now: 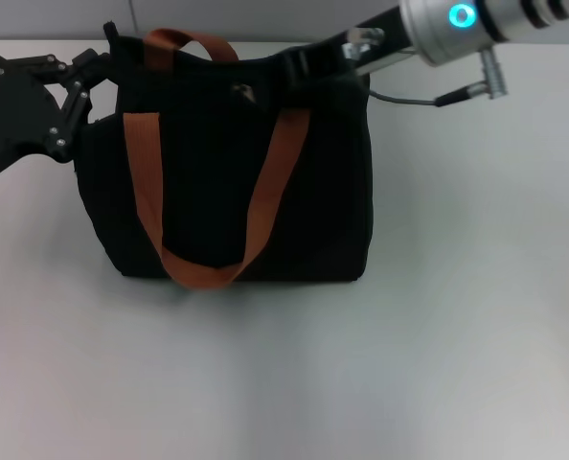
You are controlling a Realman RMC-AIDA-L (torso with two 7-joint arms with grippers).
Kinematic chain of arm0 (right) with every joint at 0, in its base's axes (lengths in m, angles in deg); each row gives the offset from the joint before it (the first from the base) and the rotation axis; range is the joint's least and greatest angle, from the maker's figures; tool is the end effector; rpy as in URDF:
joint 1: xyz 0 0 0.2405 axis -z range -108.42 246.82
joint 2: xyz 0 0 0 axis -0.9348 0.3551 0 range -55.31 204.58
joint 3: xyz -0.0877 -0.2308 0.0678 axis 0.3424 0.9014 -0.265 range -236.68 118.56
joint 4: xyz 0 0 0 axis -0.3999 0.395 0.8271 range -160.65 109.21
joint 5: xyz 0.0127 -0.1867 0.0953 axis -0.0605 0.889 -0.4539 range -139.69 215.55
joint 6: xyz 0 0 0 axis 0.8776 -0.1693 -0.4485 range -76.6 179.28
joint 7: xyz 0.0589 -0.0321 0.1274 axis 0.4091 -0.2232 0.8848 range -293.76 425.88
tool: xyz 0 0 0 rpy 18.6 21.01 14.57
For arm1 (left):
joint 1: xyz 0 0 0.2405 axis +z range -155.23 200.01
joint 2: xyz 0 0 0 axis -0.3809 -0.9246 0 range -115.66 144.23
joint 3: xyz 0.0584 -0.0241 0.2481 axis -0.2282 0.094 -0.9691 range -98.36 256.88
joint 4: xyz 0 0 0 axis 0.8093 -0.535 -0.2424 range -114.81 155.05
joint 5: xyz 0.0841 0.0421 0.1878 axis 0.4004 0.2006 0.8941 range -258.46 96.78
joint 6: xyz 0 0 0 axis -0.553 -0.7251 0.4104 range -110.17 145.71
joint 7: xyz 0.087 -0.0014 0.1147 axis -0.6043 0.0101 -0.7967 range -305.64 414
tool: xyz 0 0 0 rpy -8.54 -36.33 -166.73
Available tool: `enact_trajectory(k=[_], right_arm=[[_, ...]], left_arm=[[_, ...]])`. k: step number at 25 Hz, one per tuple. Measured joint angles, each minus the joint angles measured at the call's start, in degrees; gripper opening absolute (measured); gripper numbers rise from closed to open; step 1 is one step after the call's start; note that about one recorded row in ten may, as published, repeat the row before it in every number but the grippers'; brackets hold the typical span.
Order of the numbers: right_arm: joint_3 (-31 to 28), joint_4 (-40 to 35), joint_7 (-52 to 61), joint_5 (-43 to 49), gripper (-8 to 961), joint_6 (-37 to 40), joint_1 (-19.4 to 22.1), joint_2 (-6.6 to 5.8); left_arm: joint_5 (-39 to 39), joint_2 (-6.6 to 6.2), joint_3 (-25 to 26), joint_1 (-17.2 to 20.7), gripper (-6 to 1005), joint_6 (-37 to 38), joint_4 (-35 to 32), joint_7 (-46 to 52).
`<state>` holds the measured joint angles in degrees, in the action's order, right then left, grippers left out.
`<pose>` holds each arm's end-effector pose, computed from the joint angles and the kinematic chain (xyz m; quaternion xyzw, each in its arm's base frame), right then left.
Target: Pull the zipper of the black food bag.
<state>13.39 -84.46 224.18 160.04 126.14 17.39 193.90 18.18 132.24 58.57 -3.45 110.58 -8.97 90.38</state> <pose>0.0655 0.4082 -0.0306 -0.8927 0.4347 0.0893 0.0781 -0.2932 0.3206 0.0532 -0.8533 0.0072 -0.3255 0.4073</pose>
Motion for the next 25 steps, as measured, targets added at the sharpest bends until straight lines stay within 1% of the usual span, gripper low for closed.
enact_trajectory(k=[6, 10, 17, 25], right_arm=[[-2.23, -6.71, 1.58, 1.69, 0, 1.96, 5.09, -0.05], [-3.89, -8.39, 1.64, 2.33, 0, 2.51, 7.31, -0.06], [-4.66, -8.72, 1.54, 2.35, -1, 3.29, 8.17, -0.03], [-6.81, -11.13, 0.50, 2.01, 38, 4.14, 10.06, 0.03]], left_arm=[[0.00, -0.01, 0.04, 0.08, 116, -0.15, 0.00, 0.00], [-0.01, 0.01, 0.05, 0.09, 118, -0.29, 0.00, 0.00], [-0.02, 0.07, 0.05, 0.09, 122, -0.42, 0.00, 0.00], [-0.02, 0.12, 0.04, 0.03, 125, -0.44, -0.10, 0.13]])
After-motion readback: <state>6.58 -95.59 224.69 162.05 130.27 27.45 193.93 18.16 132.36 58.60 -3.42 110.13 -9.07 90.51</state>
